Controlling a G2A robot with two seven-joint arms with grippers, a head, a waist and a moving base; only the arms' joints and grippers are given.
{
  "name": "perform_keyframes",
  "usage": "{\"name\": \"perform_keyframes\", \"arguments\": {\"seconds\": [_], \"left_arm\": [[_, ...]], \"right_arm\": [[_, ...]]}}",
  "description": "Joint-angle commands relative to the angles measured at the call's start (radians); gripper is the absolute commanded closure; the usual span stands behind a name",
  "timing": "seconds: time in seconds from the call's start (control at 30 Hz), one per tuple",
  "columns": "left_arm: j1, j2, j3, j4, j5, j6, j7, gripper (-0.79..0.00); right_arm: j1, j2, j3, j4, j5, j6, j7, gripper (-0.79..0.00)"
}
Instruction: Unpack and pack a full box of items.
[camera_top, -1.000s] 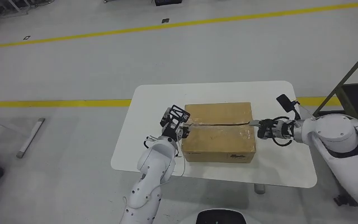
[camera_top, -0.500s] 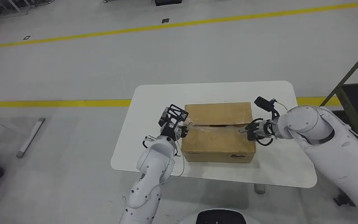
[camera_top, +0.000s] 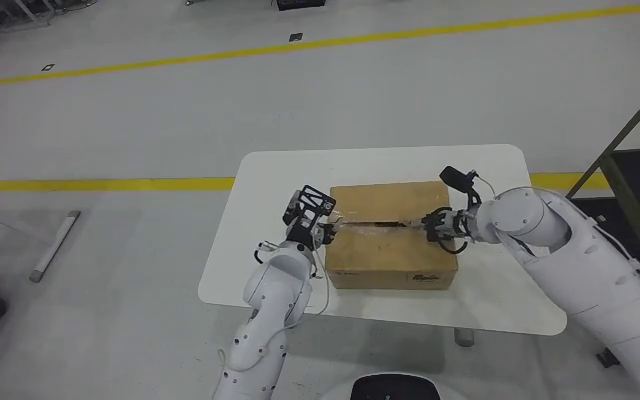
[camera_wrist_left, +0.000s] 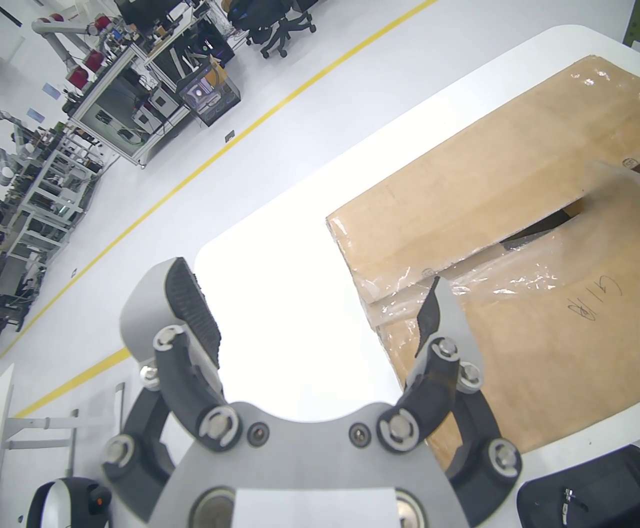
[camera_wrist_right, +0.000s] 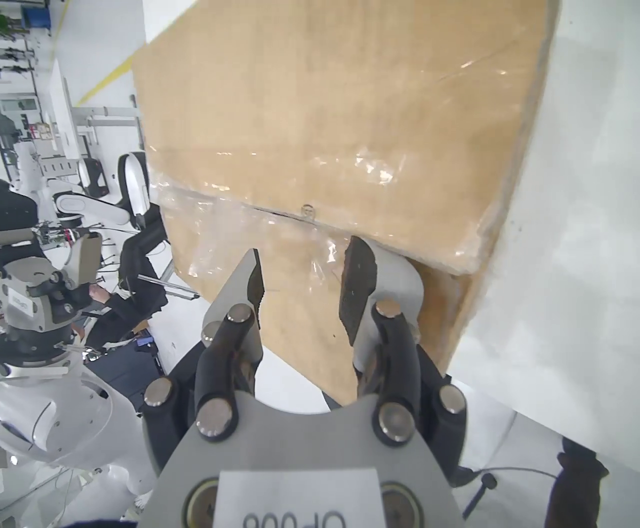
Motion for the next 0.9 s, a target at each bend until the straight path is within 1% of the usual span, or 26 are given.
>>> {"name": "perform_keyframes", "arguments": {"seconds": [0.0, 0.1, 0.13, 0.17, 0.2, 0.23, 0.3, 0.37, 0.47, 0.5, 0.53, 0.57, 0.73, 0.87], "left_arm": [[0.000, 0.000, -0.001, 0.000, 0.001, -0.001, 0.000, -0.785], [0.000, 0.001, -0.002, 0.000, 0.001, -0.001, 0.000, -0.785], [0.000, 0.001, -0.002, 0.000, 0.001, -0.001, 0.000, -0.785], [-0.001, 0.001, -0.003, 0.001, 0.002, -0.001, 0.002, -0.785], [-0.002, 0.001, -0.004, 0.002, 0.002, 0.000, 0.002, -0.785], [-0.003, 0.001, -0.005, 0.003, 0.002, 0.000, 0.002, -0.785], [-0.004, 0.001, -0.006, 0.005, 0.000, 0.003, 0.003, -0.785], [-0.004, 0.001, -0.006, 0.007, 0.000, 0.004, 0.004, -0.785], [-0.005, 0.001, -0.006, 0.010, 0.001, 0.005, 0.003, -0.785], [-0.006, 0.001, -0.005, 0.012, 0.001, 0.006, 0.003, -0.785], [-0.007, 0.001, -0.005, 0.014, 0.001, 0.006, 0.004, -0.785], [-0.009, 0.001, -0.003, 0.015, 0.001, 0.006, 0.005, -0.785], [-0.015, 0.000, 0.005, 0.023, 0.002, 0.007, 0.008, -0.785], [-0.017, -0.001, 0.006, 0.025, 0.002, 0.010, 0.008, -0.785]], "right_arm": [[0.003, -0.005, 0.004, 0.007, 0.027, -0.017, -0.033, -0.529], [0.011, -0.014, 0.000, 0.042, 0.063, -0.042, -0.064, -0.573], [0.016, -0.018, -0.003, 0.055, 0.080, -0.049, -0.068, -0.557], [0.020, -0.021, -0.008, 0.064, 0.086, -0.056, -0.072, -0.563], [0.023, -0.024, -0.010, 0.073, 0.097, -0.061, -0.078, -0.579], [0.025, -0.027, -0.011, 0.079, 0.110, -0.066, -0.087, -0.613], [0.025, -0.031, -0.010, 0.089, 0.131, -0.077, -0.101, -0.628], [0.024, -0.034, -0.003, 0.100, 0.157, -0.085, -0.111, -0.603], [0.013, -0.034, 0.017, 0.100, 0.196, -0.100, -0.111, -0.529], [0.010, -0.034, 0.021, 0.099, 0.199, -0.099, -0.109, -0.474], [0.006, -0.034, 0.024, 0.098, 0.206, -0.098, -0.105, -0.385], [0.004, -0.033, 0.027, 0.098, 0.208, -0.098, -0.103, -0.360], [0.005, -0.036, 0.020, 0.109, 0.204, -0.087, -0.101, -0.302], [0.014, -0.043, 0.011, 0.125, 0.212, -0.085, -0.114, -0.274]]}}
